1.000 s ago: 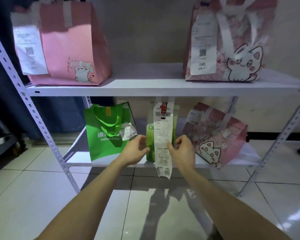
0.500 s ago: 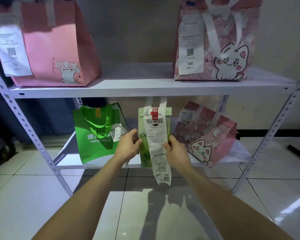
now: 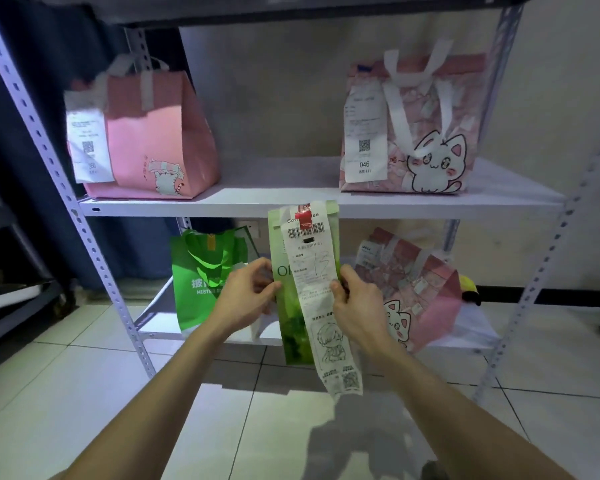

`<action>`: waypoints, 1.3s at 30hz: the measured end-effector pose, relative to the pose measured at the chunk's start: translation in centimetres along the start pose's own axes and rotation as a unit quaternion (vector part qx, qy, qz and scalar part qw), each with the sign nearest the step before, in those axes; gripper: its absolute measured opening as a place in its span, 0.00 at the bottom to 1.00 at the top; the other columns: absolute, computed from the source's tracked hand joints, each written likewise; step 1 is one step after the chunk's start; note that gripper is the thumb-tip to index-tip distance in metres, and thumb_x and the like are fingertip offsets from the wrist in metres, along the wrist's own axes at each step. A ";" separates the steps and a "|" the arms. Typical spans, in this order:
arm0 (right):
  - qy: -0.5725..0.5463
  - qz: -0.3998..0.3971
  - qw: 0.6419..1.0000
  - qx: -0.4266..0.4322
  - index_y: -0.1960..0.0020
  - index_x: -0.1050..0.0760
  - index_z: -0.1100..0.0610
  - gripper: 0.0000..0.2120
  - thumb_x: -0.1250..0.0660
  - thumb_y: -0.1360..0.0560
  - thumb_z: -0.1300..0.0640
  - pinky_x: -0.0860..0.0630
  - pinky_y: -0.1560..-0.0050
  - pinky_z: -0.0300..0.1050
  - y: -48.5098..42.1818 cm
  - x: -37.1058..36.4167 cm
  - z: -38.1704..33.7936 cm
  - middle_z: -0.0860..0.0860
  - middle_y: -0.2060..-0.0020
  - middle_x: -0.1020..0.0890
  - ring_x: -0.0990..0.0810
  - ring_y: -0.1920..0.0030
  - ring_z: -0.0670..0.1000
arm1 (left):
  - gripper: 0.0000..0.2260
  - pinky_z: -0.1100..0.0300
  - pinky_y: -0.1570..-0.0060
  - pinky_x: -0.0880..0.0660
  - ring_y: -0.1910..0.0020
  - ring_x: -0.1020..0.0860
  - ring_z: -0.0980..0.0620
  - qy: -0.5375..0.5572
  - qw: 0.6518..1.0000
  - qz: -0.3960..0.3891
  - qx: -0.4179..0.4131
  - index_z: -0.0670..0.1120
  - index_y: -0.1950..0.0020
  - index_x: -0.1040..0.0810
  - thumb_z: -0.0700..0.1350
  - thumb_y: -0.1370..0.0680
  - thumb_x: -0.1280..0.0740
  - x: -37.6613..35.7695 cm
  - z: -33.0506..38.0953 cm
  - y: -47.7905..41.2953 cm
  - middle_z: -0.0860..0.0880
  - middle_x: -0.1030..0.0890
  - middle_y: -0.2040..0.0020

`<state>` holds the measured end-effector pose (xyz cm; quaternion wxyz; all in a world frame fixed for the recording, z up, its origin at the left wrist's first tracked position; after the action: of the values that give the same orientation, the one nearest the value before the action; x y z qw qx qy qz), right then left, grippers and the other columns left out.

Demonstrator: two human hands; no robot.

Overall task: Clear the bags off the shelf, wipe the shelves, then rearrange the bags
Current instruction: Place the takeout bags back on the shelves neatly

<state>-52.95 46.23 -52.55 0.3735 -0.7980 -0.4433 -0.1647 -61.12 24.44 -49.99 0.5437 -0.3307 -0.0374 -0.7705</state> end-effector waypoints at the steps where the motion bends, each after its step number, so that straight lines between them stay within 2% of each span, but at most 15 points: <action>1: -0.006 0.006 1.000 0.010 0.50 0.32 0.40 0.07 0.38 0.15 0.50 0.21 0.72 0.41 -0.6 1.0 -1.3 0.39 0.62 0.17 0.19 0.69 0.42 | 0.09 0.53 0.61 0.14 0.59 0.12 0.56 0.003 1.000 0.019 -0.007 0.57 0.48 0.19 0.42 0.17 0.27 1.1 1.1 0.1 0.56 0.11 0.53; 4: -0.035 0.026 0.998 0.040 0.50 0.29 0.41 0.05 0.38 0.15 0.50 0.23 0.75 0.35 -2.6 4.2 -5.2 0.36 0.62 0.17 0.17 0.66 0.39 | 0.04 0.46 0.56 0.13 0.54 0.12 0.52 0.030 0.997 0.066 -0.036 0.54 0.47 0.17 0.45 0.18 0.25 4.6 4.2 -0.3 0.53 0.11 0.53; 7: -0.058 0.067 0.994 0.063 0.45 0.25 0.43 0.02 0.36 0.15 0.49 0.25 0.68 0.29 -5.2 8.0 -9.0 0.34 0.59 0.18 0.18 0.62 0.36 | 0.06 0.51 0.47 0.14 0.48 0.13 0.57 0.015 0.993 0.083 -0.079 0.55 0.43 0.15 0.47 0.19 0.24 7.0 7.1 -0.7 0.58 0.11 0.49; 9: -0.092 0.095 0.989 0.071 0.46 0.24 0.46 0.03 0.36 0.15 0.51 0.24 0.60 0.32 -7.3 10.3 -11.3 0.37 0.56 0.17 0.18 0.58 0.38 | 0.10 0.56 0.46 0.15 0.46 0.14 0.62 -0.007 0.992 0.079 -0.096 0.59 0.39 0.16 0.48 0.19 0.24 7.6 8.5 -1.0 0.64 0.12 0.47; 11: -0.112 0.113 0.984 0.075 0.47 0.24 0.48 0.04 0.36 0.15 0.52 0.23 0.58 0.36 -9.4 12.0 -13.7 0.39 0.54 0.16 0.18 0.55 0.40 | 0.14 0.57 0.49 0.14 0.44 0.14 0.62 0.007 0.991 0.090 -0.102 0.62 0.34 0.18 0.47 0.17 0.26 8.0 9.4 -1.6 0.65 0.13 0.46; 13: -0.108 0.125 0.982 0.089 0.47 0.23 0.50 0.05 0.36 0.15 0.52 0.24 0.59 0.38 -11.5 13.1 -16.1 0.42 0.54 0.16 0.18 0.54 0.43 | 0.17 0.52 0.48 0.13 0.42 0.14 0.59 0.020 0.988 0.120 -0.099 0.60 0.28 0.19 0.47 0.16 0.27 8.9 10.0 -3.0 0.58 0.11 0.43; 15: -0.098 0.135 0.980 0.107 0.48 0.25 0.50 0.05 0.36 0.15 0.52 0.25 0.60 0.42 -13.5 13.7 -18.5 0.44 0.56 0.16 0.18 0.56 0.45 | 0.20 0.46 0.44 0.14 0.41 0.13 0.55 -0.009 0.982 0.162 -0.093 0.57 0.23 0.22 0.48 0.16 0.28 10.3 10.9 -4.8 0.51 0.11 0.41; 19: -0.070 0.155 0.978 0.122 0.50 0.26 0.48 0.05 0.37 0.15 0.51 0.27 0.67 0.42 -16.7 13.3 -21.3 0.42 0.61 0.18 0.20 0.63 0.43 | 0.19 0.45 0.41 0.16 0.43 0.13 0.52 -0.019 0.977 0.196 -0.079 0.59 0.24 0.22 0.47 0.15 0.31 12.3 11.4 -8.3 0.52 0.11 0.43; 21: -0.065 0.149 0.981 0.105 0.48 0.26 0.47 0.05 0.38 0.14 0.50 0.22 0.67 0.44 -17.6 12.0 -20.7 0.42 0.61 0.18 0.19 0.63 0.43 | 0.19 0.46 0.40 0.16 0.45 0.13 0.54 -0.023 0.977 0.202 -0.064 0.61 0.24 0.22 0.47 0.15 0.31 12.5 10.7 -9.6 0.54 0.10 0.45; 23: -0.066 0.115 0.988 0.081 0.43 0.27 0.47 0.02 0.38 0.14 0.51 0.17 0.62 0.51 -18.0 9.7 -19.1 0.44 0.56 0.15 0.17 0.61 0.47 | 0.19 0.46 0.39 0.17 0.44 0.13 0.55 -0.024 0.976 0.209 -0.051 0.62 0.24 0.23 0.48 0.14 0.32 12.3 9.6 -10.6 0.54 0.10 0.45; 27: -0.041 0.012 0.999 0.032 0.34 0.30 0.49 0.12 0.34 0.17 0.55 0.17 0.47 0.58 -17.5 4.4 -14.5 0.52 0.42 0.15 0.15 0.47 0.58 | 0.21 0.45 0.36 0.19 0.38 0.15 0.49 -0.046 0.972 0.223 -0.050 0.63 0.24 0.23 0.49 0.16 0.30 11.5 8.0 -12.1 0.52 0.11 0.42; 31: -0.028 -0.022 0.999 -0.007 0.36 0.29 0.55 0.16 0.29 0.19 0.51 0.20 0.42 0.57 -17.7 2.3 -11.0 0.53 0.41 0.14 0.16 0.41 0.60 | 0.23 0.45 0.35 0.19 0.36 0.15 0.47 -0.080 0.968 0.232 -0.046 0.62 0.24 0.23 0.45 0.18 0.30 10.6 7.1 -13.8 0.51 0.12 0.39; 35: -0.024 -0.021 0.999 -0.015 0.36 0.27 0.54 0.18 0.26 0.21 0.48 0.20 0.39 0.57 -18.7 2.0 -9.9 0.50 0.40 0.15 0.16 0.40 0.56 | 0.20 0.43 0.37 0.20 0.35 0.16 0.43 -0.110 0.967 0.229 -0.030 0.59 0.26 0.23 0.45 0.17 0.31 9.6 5.9 -15.4 0.51 0.12 0.38; 39: -0.020 -0.007 1.000 -0.004 0.35 0.26 0.52 0.19 0.26 0.21 0.46 0.19 0.43 0.49 -19.0 1.8 -9.0 0.48 0.39 0.15 0.16 0.40 0.53 | 0.17 0.47 0.40 0.19 0.37 0.15 0.45 -0.108 0.965 0.238 -0.031 0.56 0.28 0.21 0.45 0.17 0.30 9.0 4.3 -15.5 0.51 0.12 0.38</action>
<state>-67.13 46.80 -36.95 0.3597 -0.7999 -0.4554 -0.1529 -74.25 25.20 -37.01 0.6935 -0.4282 0.0079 -0.5793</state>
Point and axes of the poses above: each hand's wrist, its own y-axis away from the middle knuckle, its own x-axis out of the back of the hand, z = x × y, the point moved 9 cm from there along -y, towards the middle knuckle
